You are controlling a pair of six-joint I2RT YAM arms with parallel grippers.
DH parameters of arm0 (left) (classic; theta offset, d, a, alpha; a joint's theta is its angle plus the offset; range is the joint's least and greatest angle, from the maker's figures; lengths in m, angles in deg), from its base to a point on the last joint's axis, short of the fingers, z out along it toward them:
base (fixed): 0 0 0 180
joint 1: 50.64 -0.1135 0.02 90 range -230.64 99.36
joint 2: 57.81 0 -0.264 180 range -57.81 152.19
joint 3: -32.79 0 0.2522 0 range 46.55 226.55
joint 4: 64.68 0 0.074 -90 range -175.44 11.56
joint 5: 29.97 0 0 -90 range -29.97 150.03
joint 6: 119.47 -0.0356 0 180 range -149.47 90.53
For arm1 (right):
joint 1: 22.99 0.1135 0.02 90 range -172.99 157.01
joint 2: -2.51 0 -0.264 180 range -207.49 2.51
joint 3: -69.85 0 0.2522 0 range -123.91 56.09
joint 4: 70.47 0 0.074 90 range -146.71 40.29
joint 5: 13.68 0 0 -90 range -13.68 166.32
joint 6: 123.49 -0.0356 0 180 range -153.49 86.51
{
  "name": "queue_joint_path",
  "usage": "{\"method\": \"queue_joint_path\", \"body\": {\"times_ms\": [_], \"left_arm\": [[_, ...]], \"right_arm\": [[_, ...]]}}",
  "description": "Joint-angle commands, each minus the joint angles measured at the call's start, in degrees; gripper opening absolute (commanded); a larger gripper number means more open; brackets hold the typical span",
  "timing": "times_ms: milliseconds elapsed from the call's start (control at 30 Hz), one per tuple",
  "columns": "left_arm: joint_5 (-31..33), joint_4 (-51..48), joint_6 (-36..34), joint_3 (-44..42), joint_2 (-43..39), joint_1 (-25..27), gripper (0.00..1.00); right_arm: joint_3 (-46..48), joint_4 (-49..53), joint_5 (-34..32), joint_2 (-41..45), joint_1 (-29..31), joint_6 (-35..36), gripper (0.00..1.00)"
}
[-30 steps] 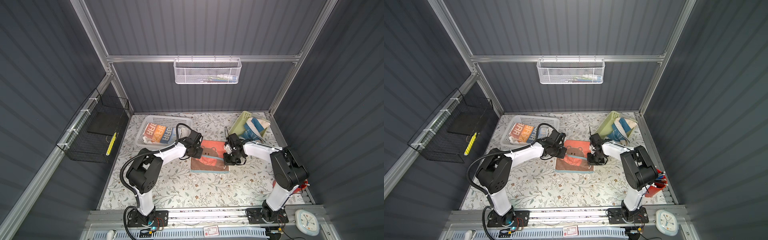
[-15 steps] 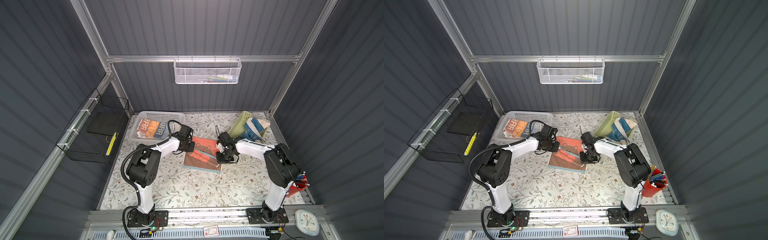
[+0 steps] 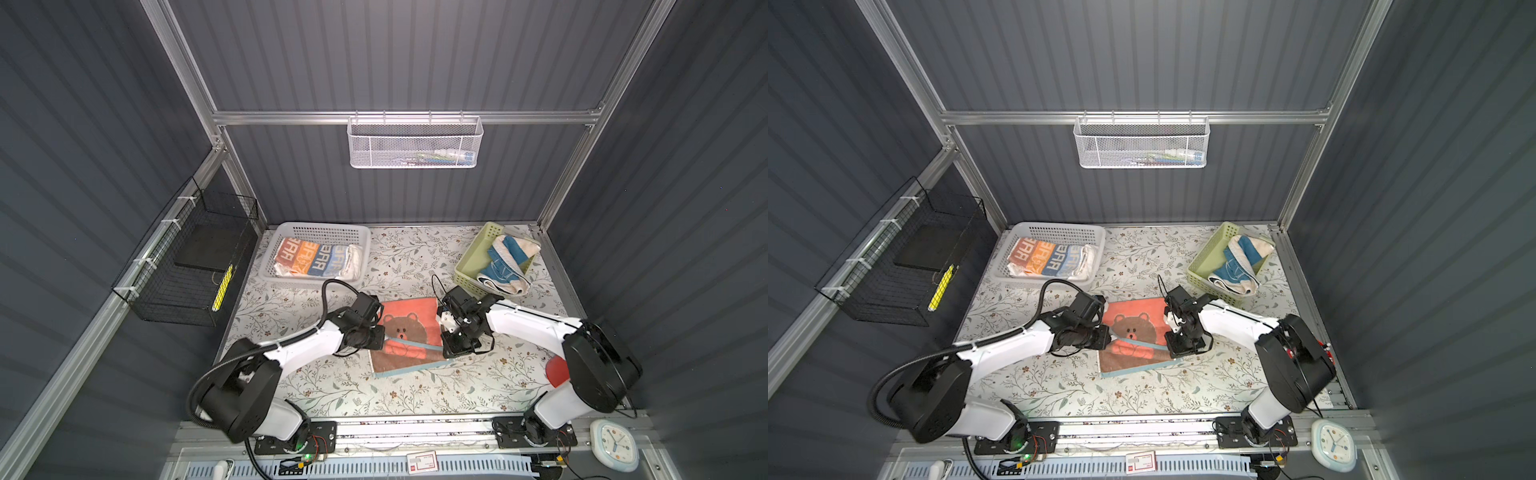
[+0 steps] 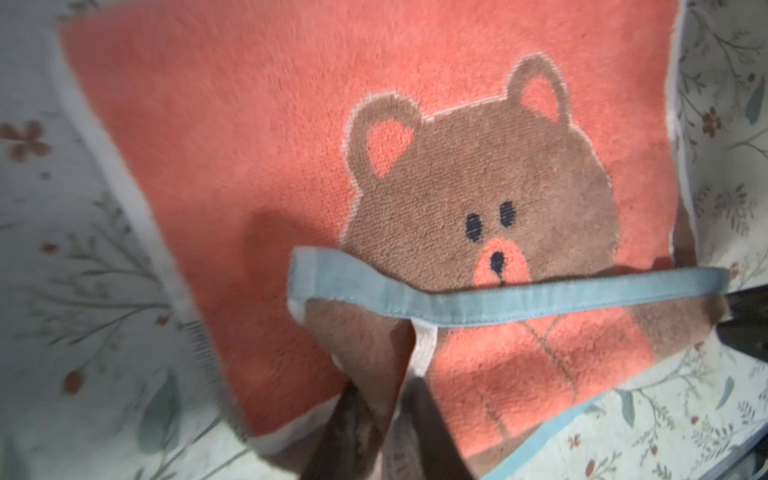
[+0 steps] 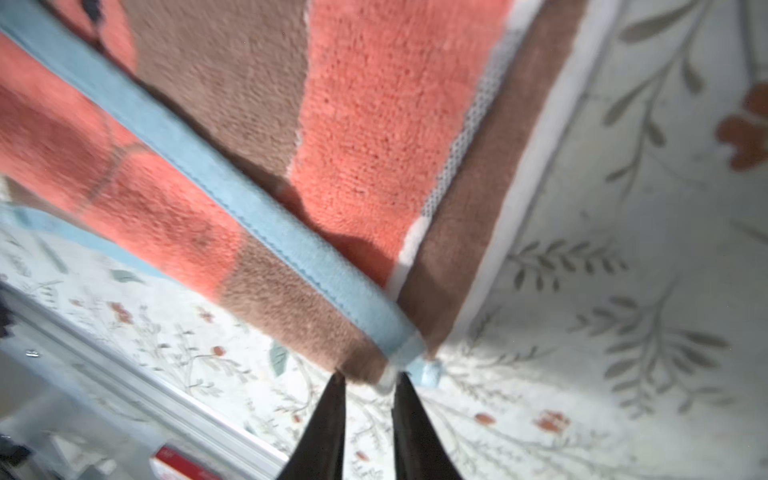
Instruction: Fold and stack the towels
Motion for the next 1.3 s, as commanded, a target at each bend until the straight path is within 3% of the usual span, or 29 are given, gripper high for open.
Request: {"method": "queue_joint_path", "body": {"times_ms": [0, 100, 200, 367, 500, 700, 833, 1033, 1200, 1267], "left_arm": [[1.56, -5.69, 2.44, -0.75, -9.08, -0.24, 0.47], [3.33, -11.80, 1.61, -0.11, -15.48, -0.31, 0.51], [4.58, -15.17, 0.48, 2.99, -15.33, -0.40, 0.52], [2.75, -15.01, -0.63, 11.66, -1.81, -0.40, 0.49], [1.22, -10.94, -2.74, 18.08, 11.33, -0.66, 0.43], [-0.11, -8.52, -4.22, 19.20, 21.12, -0.58, 0.36], [-0.04, -7.38, -4.24, 14.21, 19.91, -0.31, 0.36], [-0.49, -10.44, -2.99, 8.23, 11.73, 3.36, 0.37], [-4.96, -8.88, 3.60, 0.68, 0.80, 12.78, 0.37], [-3.85, -8.25, 7.36, -1.66, -3.74, 17.79, 0.36]], "right_arm": [[0.26, 2.47, 4.94, 6.06, 1.17, 0.08, 0.36], [1.11, 4.64, 6.43, 10.23, 2.00, -0.49, 0.44], [1.01, 5.06, 1.21, 12.41, 1.86, -2.84, 0.47], [-4.60, 3.07, -5.51, 5.87, 0.71, -6.12, 0.49], [-10.84, -0.46, -4.48, -4.17, 0.53, -6.08, 0.48], [-21.13, -3.53, -0.82, -18.66, 0.74, -4.00, 0.33], [-25.97, -3.88, -0.16, -25.41, 1.64, -3.53, 0.22], [-26.29, -8.93, 1.72, -32.57, 1.50, -9.25, 0.13], [-24.73, -13.05, 0.70, -33.78, 0.82, -14.24, 0.09], [-24.84, -13.31, 0.37, -33.63, 0.74, -14.54, 0.09]]}}
